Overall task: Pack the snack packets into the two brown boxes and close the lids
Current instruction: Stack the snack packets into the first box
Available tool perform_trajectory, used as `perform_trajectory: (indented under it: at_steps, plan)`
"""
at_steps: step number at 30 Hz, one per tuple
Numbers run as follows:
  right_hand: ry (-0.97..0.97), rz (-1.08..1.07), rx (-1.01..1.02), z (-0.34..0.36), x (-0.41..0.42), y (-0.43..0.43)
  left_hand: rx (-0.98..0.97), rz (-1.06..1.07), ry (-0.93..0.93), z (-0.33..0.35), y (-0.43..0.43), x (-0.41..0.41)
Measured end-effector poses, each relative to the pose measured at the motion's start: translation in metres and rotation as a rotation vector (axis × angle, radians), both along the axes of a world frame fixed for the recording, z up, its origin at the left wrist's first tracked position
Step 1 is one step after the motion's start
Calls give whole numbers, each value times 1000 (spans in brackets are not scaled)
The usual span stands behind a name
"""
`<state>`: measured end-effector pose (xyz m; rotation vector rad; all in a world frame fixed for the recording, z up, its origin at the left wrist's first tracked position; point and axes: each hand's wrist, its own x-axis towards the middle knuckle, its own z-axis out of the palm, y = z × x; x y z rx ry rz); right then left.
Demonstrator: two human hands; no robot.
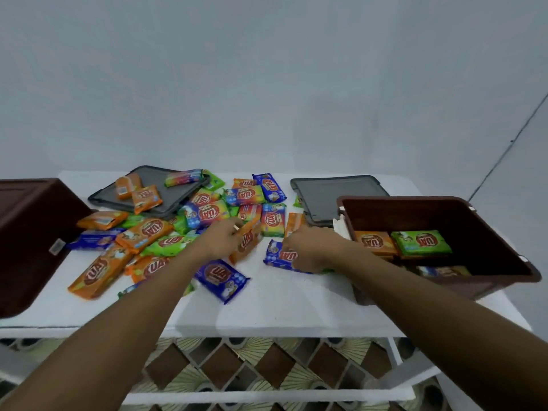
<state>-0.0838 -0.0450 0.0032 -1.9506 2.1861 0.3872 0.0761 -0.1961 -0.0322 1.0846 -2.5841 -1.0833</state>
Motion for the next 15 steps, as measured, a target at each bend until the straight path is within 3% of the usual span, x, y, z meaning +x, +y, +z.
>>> perform_trajectory:
  at_steps: [8, 10, 12, 15]
  plan:
    - [11, -165, -93, -43, 13, -12, -435, -231, -26, -21, -33, 35]
    - [-25, -200, -122, -48, 10, -13, -452, -366, -89, -16, -33, 42]
    - [-55, -226, -121, -51, 10, -16, -389, -507, -265, -8, -34, 51]
    - [-55, -243, -104, -54, 11, -19, -365, -589, -435, -7, -33, 55]
